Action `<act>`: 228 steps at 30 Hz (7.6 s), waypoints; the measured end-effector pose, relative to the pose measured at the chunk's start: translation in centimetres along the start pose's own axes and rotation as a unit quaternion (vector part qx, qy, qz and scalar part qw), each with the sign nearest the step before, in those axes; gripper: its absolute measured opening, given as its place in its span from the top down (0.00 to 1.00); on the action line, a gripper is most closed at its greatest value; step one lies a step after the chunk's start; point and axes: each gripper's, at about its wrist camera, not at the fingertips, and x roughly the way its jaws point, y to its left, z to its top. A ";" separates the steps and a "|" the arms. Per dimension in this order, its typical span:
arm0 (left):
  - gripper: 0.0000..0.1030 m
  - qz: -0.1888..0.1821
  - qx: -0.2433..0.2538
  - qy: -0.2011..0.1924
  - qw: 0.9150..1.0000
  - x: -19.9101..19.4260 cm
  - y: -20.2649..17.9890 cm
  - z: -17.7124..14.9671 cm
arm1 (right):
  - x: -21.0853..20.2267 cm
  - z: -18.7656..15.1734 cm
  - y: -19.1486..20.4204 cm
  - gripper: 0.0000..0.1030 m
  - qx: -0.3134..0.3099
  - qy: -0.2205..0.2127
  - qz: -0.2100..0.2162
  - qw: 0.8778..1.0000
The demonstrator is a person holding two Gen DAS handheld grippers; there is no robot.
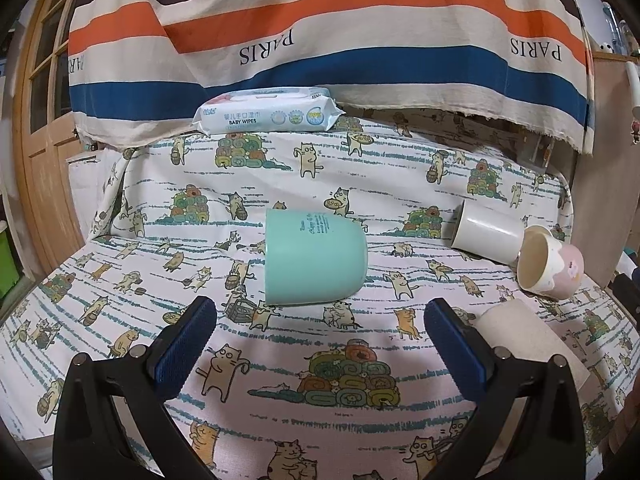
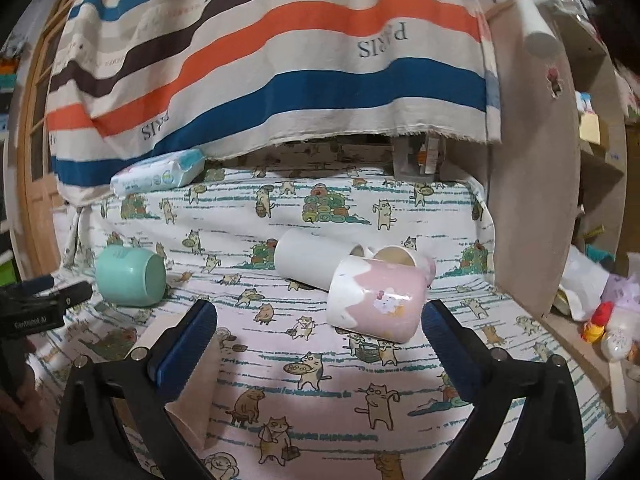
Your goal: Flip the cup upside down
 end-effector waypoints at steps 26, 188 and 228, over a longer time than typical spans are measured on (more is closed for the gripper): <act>0.00 -0.162 -0.048 0.263 0.950 4.6 -8.9 4.0 | -1.1 0.0 -3.0 0.00 0.065 -0.024 -0.066 0.995; 0.00 -0.072 0.060 -0.124 0.988 -5.7 -0.8 -1.4 | -0.5 -0.1 0.2 0.00 -0.017 -0.006 -0.012 1.000; 0.00 -0.074 0.060 -0.114 0.989 -5.4 -1.0 -1.4 | -0.5 0.0 0.2 0.00 -0.017 -0.006 -0.012 1.000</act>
